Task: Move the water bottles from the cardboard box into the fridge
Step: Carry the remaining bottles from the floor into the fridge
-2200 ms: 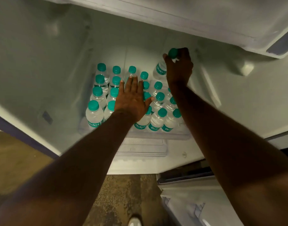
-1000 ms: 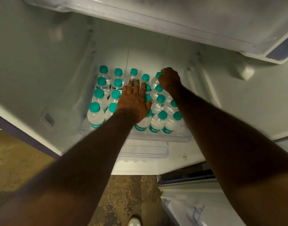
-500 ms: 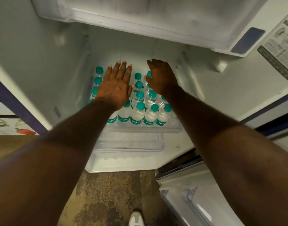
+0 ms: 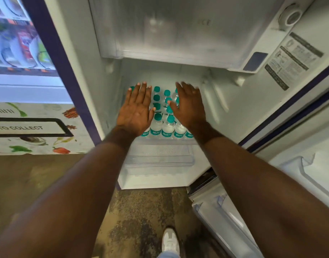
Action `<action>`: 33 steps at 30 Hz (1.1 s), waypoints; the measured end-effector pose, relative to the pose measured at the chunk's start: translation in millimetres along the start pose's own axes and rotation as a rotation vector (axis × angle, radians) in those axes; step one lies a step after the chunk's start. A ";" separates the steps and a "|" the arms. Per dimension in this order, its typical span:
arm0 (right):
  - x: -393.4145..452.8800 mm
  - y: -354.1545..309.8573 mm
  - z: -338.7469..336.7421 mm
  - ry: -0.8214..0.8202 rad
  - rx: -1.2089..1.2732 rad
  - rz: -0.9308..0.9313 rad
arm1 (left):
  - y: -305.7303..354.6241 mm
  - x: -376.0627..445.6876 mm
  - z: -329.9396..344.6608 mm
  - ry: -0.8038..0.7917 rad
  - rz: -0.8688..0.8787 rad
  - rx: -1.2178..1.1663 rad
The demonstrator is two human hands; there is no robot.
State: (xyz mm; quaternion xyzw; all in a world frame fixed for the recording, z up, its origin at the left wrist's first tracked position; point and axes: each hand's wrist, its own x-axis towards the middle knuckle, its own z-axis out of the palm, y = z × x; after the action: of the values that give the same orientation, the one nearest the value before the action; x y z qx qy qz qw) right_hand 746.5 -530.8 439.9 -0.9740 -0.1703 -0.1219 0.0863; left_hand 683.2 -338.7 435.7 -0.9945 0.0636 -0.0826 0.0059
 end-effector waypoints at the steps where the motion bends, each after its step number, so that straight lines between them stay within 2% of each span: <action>1: -9.0 -4.6 -4.1 0.003 0.010 0.007 | -1.0 -8.6 -4.0 0.011 0.010 -0.009; 4: -37.4 -14.6 -18.4 0.023 0.046 0.006 | -2.3 -29.7 -20.3 0.028 0.036 -0.063; 10: -101.5 -47.2 -59.0 0.011 0.101 0.055 | 11.6 -70.8 -63.2 0.031 0.077 0.015; 20: -162.4 -59.4 -145.3 0.063 0.127 0.028 | 26.0 -133.4 -138.1 0.102 0.006 -0.062; 33: -201.3 -61.5 -308.0 0.301 0.135 -0.043 | 48.1 -150.1 -286.0 0.282 0.095 -0.112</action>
State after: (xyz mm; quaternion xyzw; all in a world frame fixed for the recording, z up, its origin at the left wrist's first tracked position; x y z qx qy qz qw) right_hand 477.0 -600.9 688.2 -0.9329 -0.1840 -0.2565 0.1732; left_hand 483.1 -367.6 692.1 -0.9677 0.1154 -0.2173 -0.0544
